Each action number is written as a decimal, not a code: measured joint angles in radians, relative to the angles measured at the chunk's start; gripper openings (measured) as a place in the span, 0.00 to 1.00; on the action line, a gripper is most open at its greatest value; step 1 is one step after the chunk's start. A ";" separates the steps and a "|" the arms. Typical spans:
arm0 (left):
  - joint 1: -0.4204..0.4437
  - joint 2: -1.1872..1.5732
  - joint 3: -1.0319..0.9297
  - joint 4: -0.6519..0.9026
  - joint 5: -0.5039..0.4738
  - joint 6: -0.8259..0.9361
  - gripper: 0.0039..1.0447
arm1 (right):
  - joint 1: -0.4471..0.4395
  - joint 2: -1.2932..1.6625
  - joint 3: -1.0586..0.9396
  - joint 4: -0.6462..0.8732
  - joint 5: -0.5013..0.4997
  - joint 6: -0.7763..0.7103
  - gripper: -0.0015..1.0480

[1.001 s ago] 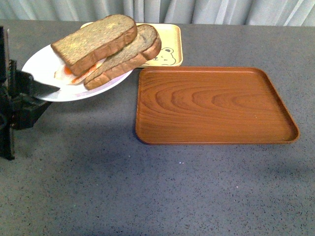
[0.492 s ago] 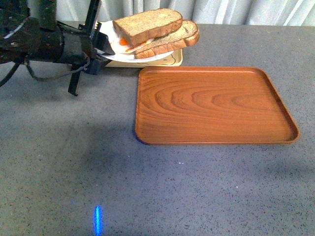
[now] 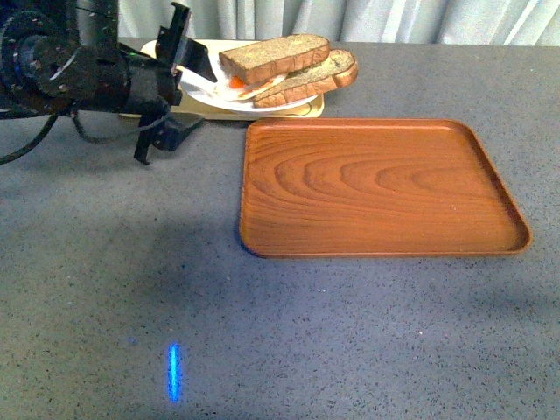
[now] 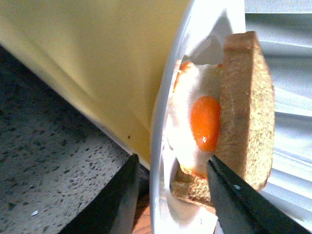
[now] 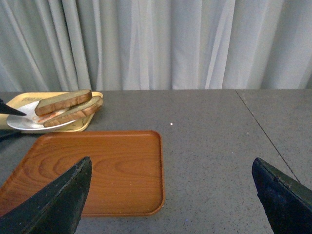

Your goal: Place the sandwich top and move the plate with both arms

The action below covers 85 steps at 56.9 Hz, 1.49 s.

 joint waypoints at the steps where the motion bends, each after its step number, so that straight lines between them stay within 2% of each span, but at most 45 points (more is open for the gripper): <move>1: 0.005 -0.012 -0.024 0.017 0.005 0.002 0.57 | 0.000 0.000 0.000 0.000 0.000 0.000 0.91; 15: 0.078 -0.248 -0.345 0.229 0.012 0.071 0.93 | 0.000 0.000 0.000 0.000 0.000 0.000 0.91; 16: 0.079 -0.264 -0.381 0.274 -0.023 0.114 0.92 | 0.000 0.000 0.000 0.000 0.000 0.000 0.91; 17: 0.080 -0.290 -0.444 0.396 -0.125 0.193 0.86 | 0.000 0.000 0.000 0.000 0.001 0.000 0.91; 18: 0.080 -0.307 -0.491 0.477 -0.178 0.268 0.83 | 0.000 0.000 0.000 0.000 0.000 0.000 0.91; 19: 0.085 -0.340 -0.567 0.591 -0.270 0.412 0.78 | 0.000 0.000 0.000 0.000 -0.001 0.000 0.91; 20: 0.090 -0.368 -0.622 0.655 -0.308 0.501 0.74 | 0.000 0.000 0.000 0.000 -0.001 0.000 0.91; 22: 0.106 -0.459 -0.760 0.772 -0.349 0.710 0.66 | 0.000 0.000 0.000 0.000 -0.001 0.000 0.91; 25: 0.134 -0.581 -0.890 0.816 -0.336 0.890 0.57 | 0.000 0.000 0.000 0.000 0.000 0.000 0.91; 27: 0.157 -0.657 -0.960 0.817 -0.311 0.977 0.52 | 0.000 0.000 0.000 0.000 -0.001 0.000 0.91; 31: 0.190 -0.827 -1.117 0.801 -0.306 1.138 0.35 | 0.000 0.000 0.000 0.000 0.000 0.000 0.91; 39: 0.190 -0.998 -1.227 0.715 -0.298 1.223 0.01 | 0.000 0.000 0.000 0.000 0.000 0.000 0.91; 45: 0.190 -1.155 -1.247 0.574 -0.296 1.234 0.01 | 0.000 0.000 0.000 0.000 0.000 0.000 0.91; 85: 0.190 -1.743 -1.360 0.121 -0.297 1.242 0.01 | 0.000 0.000 0.000 0.000 -0.001 0.000 0.91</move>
